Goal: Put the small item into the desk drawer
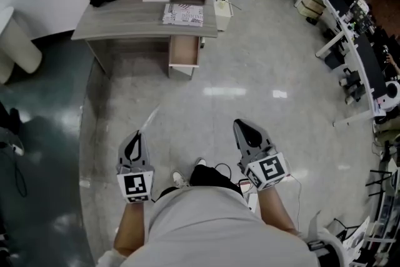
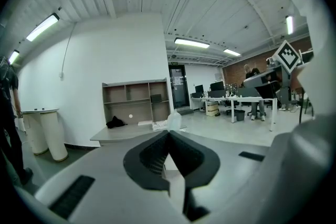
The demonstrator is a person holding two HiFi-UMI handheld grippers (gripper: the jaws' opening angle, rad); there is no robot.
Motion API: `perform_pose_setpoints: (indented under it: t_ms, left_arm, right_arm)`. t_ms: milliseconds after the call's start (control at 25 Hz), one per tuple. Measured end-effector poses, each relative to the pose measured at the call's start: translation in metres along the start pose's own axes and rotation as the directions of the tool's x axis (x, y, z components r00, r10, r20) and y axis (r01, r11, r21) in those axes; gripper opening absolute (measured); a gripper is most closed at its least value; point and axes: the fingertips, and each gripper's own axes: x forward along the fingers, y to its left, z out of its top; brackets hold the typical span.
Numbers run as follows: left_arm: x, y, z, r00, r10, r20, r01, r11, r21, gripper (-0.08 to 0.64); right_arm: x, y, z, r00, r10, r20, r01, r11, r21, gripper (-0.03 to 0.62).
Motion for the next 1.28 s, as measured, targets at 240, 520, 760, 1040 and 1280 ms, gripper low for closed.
perform_pose_setpoints:
  t_ms: [240, 520, 760, 1040, 1280]
  left_arm:
    - [0.023, -0.001, -0.005, 1.000, -0.011, 0.001, 0.011, 1.000, 0.002, 0.018]
    - [0.084, 0.001, 0.002, 0.999, 0.015, -0.039, -0.015, 1.000, 0.021, 0.018]
    - [0.175, -0.006, 0.044, 0.999, 0.026, -0.023, -0.025, 0.998, 0.051, 0.018]
    - [0.266, -0.028, 0.077, 0.997, 0.060, -0.050, -0.057, 0.996, 0.065, 0.018]
    - [0.314, -0.032, 0.098, 0.993, 0.115, -0.038, -0.112, 0.991, 0.070, 0.018]
  right_arm:
    - [0.020, -0.018, -0.009, 1.000, -0.015, -0.001, 0.015, 1.000, 0.015, 0.023]
    - [0.080, -0.069, -0.010, 1.000, 0.019, 0.021, -0.020, 0.999, 0.046, 0.023]
    - [0.143, -0.149, 0.009, 0.997, 0.042, 0.058, -0.045, 0.998, 0.053, 0.023]
    - [0.194, -0.242, 0.013, 0.994, 0.082, 0.072, -0.089, 0.992, 0.091, 0.023]
    - [0.241, -0.292, 0.015, 0.987, 0.141, 0.083, -0.148, 0.985, 0.092, 0.023]
